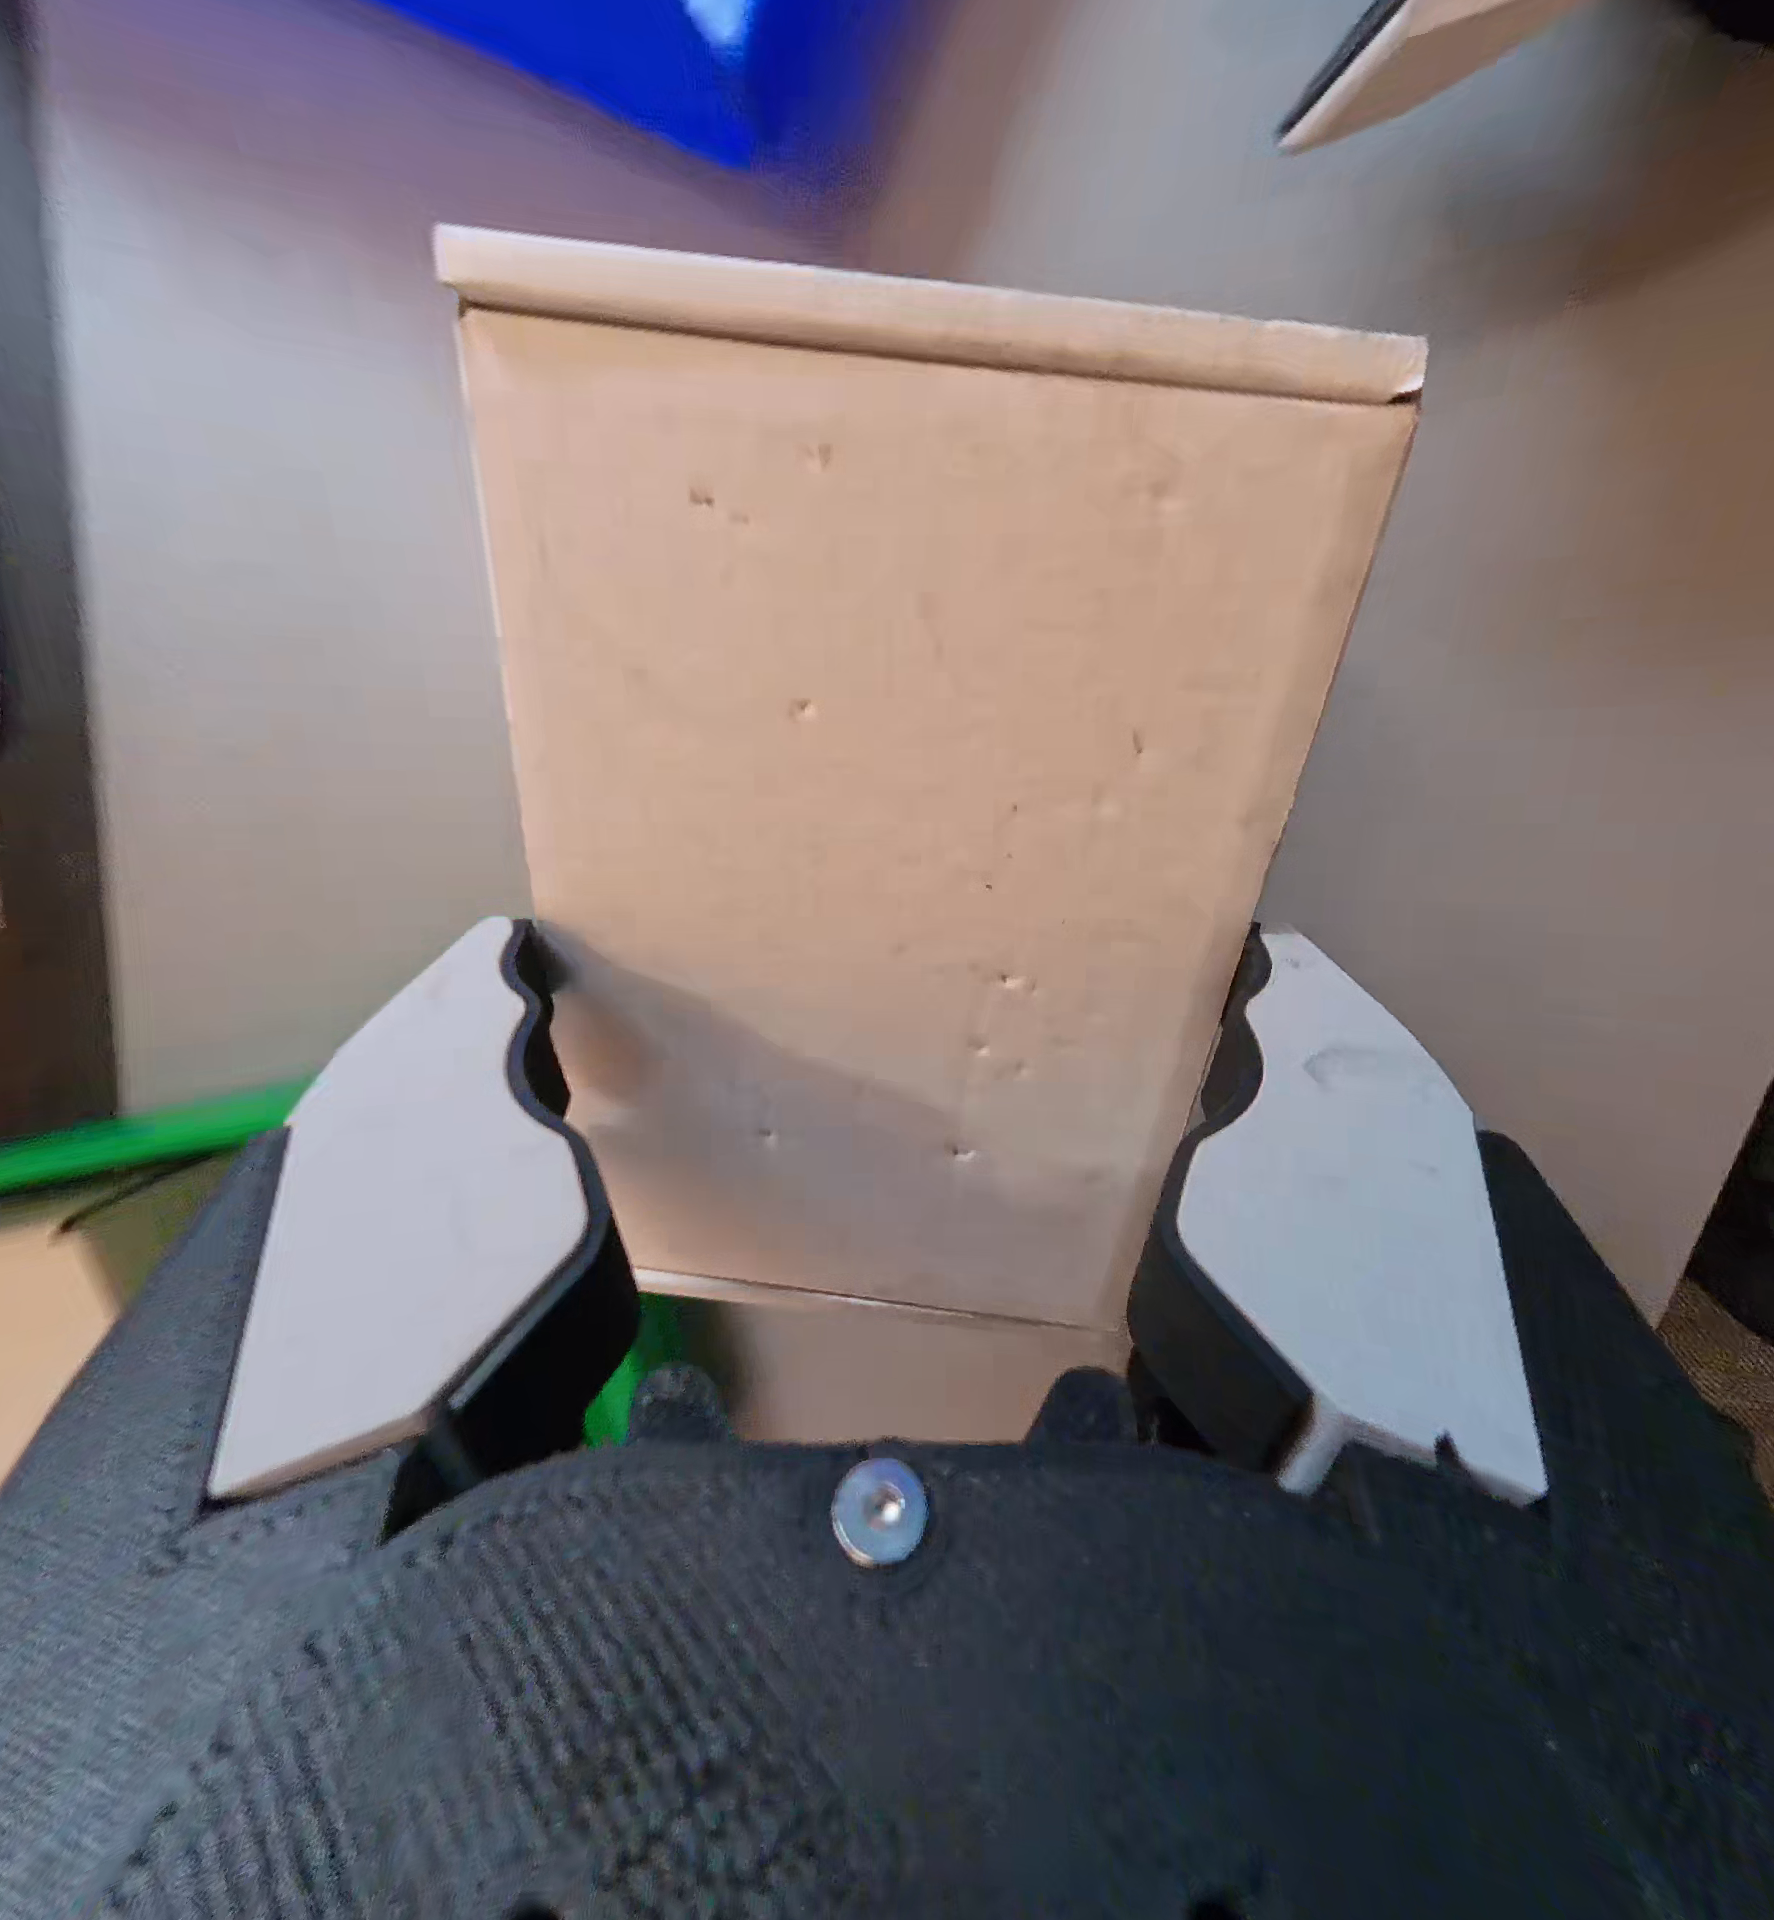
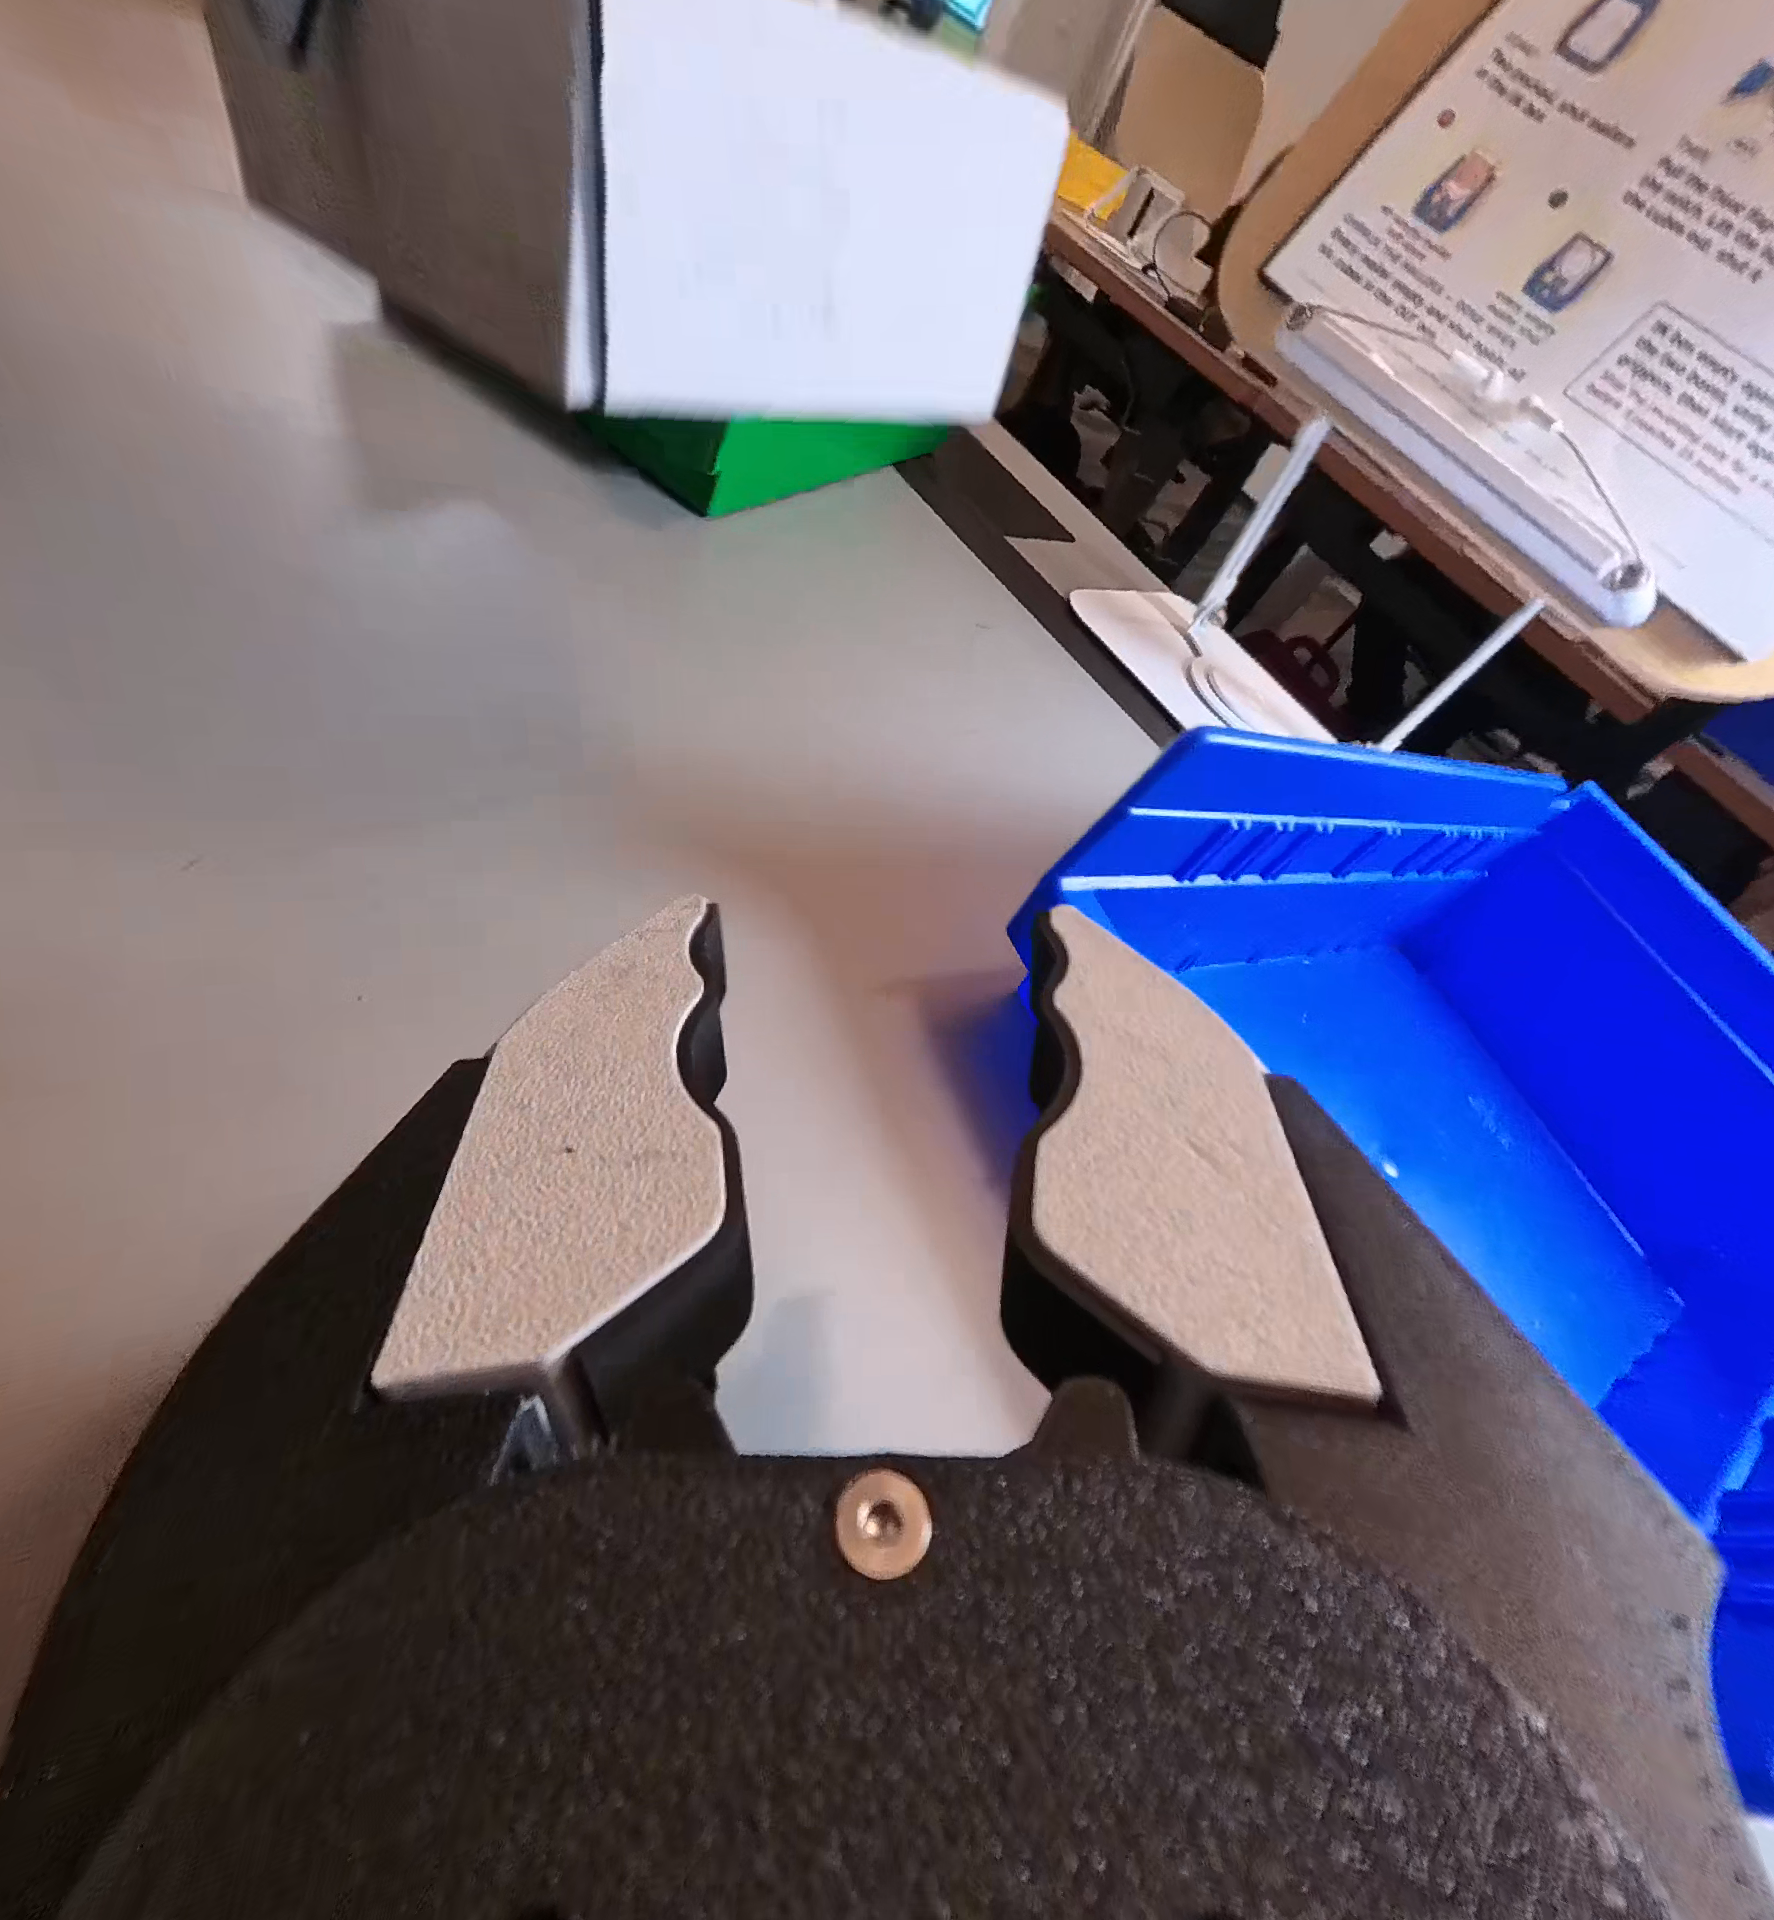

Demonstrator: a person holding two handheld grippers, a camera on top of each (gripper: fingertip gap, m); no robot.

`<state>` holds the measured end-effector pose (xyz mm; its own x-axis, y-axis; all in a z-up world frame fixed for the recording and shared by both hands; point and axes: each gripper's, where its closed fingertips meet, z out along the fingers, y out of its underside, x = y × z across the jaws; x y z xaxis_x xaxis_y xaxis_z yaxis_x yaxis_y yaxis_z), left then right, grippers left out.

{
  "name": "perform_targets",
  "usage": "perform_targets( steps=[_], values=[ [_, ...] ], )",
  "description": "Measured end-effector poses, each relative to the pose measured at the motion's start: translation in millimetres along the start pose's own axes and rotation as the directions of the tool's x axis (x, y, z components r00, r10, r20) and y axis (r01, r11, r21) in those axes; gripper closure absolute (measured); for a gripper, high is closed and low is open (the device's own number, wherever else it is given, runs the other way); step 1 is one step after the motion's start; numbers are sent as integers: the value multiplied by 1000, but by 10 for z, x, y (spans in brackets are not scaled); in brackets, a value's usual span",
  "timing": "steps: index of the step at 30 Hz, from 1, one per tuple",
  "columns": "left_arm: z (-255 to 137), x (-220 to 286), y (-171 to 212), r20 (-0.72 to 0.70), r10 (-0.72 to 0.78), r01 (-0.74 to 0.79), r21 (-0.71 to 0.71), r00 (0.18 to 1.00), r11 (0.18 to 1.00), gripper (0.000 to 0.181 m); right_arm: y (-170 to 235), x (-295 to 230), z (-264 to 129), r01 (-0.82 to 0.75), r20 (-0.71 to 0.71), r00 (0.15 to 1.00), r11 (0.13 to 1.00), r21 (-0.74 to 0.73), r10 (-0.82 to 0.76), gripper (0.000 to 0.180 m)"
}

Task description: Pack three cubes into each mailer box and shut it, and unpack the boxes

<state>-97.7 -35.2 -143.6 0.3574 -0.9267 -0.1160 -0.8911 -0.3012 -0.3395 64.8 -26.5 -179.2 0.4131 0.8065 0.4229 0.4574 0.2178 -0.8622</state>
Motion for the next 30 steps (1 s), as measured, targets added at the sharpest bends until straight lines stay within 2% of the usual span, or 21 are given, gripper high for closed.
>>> perform_targets(
  steps=[5, 10, 17, 20, 23, 26, 30],
  values=[
    [504, 447, -254, -101, 21, -21, -1, 995, 1000, 59, -13, -230, 16, 171, 52, 984, 985, 14, -172, 112],
    [728, 639, -378, -205, 2, -4, -9, 979, 1000, 59, -5, -384, 64, 389, 27, 921, 921, 10, -389, 92],
    [893, 699, -378, -244, -8, 6, -9, 970, 1000, 59, 105, -568, 119, 617, 27, 787, 786, -40, -616, 89],
    [900, 703, -398, -278, -32, 43, 32, 960, 999, 59, 108, -624, 123, 657, 31, 754, 753, -32, -656, 96],
    [882, 675, -452, -290, -54, 89, 110, 956, 990, 62, 140, -643, 128, 647, 52, 762, 762, -28, -645, 105],
    [764, 638, -527, -214, -12, 68, 256, 977, 964, 71, 148, -597, 122, 625, 56, 780, 780, -29, -623, 105],
    [424, 734, -542, -185, 49, 54, 514, 981, 856, 76, 155, -570, 104, 604, 63, 796, 797, -21, -602, 105]
  ],
)
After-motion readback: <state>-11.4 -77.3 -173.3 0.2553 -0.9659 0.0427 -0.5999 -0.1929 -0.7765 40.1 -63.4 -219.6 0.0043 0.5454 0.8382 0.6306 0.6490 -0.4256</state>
